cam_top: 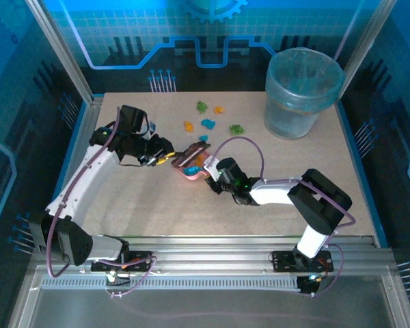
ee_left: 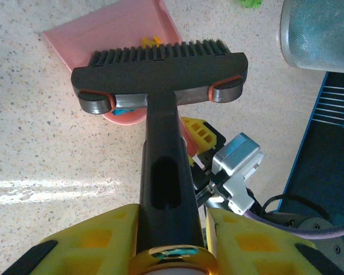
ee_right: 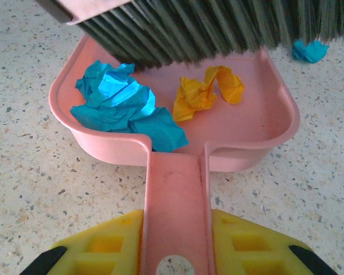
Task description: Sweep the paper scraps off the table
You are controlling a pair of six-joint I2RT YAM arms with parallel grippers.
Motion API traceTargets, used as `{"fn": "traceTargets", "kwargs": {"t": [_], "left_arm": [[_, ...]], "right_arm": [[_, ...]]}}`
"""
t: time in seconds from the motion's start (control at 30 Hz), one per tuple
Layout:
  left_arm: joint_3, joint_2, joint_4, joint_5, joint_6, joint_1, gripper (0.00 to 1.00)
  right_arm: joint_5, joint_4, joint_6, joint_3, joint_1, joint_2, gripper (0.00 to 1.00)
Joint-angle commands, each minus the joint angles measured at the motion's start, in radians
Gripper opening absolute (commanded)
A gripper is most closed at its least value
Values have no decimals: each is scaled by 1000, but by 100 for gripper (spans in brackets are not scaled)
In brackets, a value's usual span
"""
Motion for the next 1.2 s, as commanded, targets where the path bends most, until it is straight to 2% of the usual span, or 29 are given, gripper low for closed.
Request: {"fn": "traceTargets", "kwargs": {"t": [0.0, 0.27, 0.53, 0.8, 0.97, 1.17], "left_arm": [[74, -22, 36, -25, -22, 4, 0], [137, -65, 62, -90, -32, 24, 0], [143, -196, 45, -295, 48, 27, 0], [-49, -436, 145, -405, 73, 26, 0], [-170, -535, 227, -399, 13, 16, 0], [-282, -596, 303, -484, 1, -11, 0]], "right_arm": [[-7, 91, -23, -23, 8, -45, 0], [-34, 153, -34, -67, 16, -96, 0], [-14, 117, -8, -106, 17, -206, 0], [32, -228, 58, -49, 17, -468, 0], [101, -561, 118, 98, -2, -575, 0], [170, -891, 197, 292, -38, -638, 0]]}}
